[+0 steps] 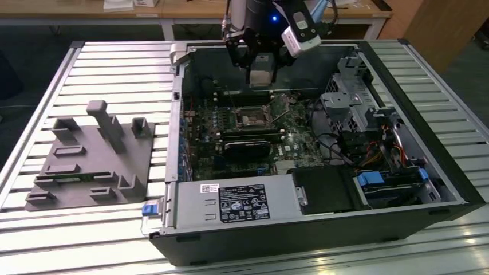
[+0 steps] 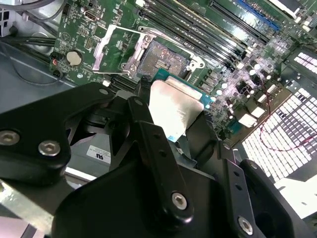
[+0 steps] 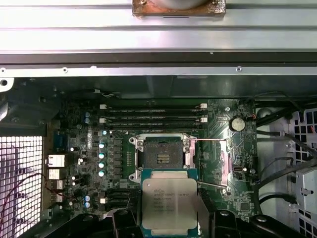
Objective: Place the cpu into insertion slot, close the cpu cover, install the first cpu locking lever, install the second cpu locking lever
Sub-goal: 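Place the cpu into insertion slot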
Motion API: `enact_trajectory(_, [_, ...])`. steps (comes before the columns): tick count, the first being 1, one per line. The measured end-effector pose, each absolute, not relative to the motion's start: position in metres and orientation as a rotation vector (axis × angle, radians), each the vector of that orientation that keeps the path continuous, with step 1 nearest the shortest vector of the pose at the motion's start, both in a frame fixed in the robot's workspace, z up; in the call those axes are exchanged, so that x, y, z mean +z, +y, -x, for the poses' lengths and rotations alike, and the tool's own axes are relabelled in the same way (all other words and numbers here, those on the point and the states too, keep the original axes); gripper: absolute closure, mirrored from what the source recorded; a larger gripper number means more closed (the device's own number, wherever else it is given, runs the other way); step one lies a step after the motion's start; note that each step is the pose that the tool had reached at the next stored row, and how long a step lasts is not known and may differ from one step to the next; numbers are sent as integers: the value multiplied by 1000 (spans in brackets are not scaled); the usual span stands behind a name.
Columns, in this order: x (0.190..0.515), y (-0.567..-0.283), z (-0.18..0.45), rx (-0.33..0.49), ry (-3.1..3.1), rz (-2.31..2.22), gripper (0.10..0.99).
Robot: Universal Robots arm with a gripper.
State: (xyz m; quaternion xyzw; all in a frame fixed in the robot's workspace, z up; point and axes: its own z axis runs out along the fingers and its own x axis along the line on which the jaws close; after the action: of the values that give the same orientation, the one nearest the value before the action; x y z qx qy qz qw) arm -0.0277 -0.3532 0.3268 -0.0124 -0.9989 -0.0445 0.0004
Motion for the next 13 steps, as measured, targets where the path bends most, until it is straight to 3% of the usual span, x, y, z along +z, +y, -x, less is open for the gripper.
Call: enact_trajectory(13, [306,-353,28,-140,-3137,39,549])
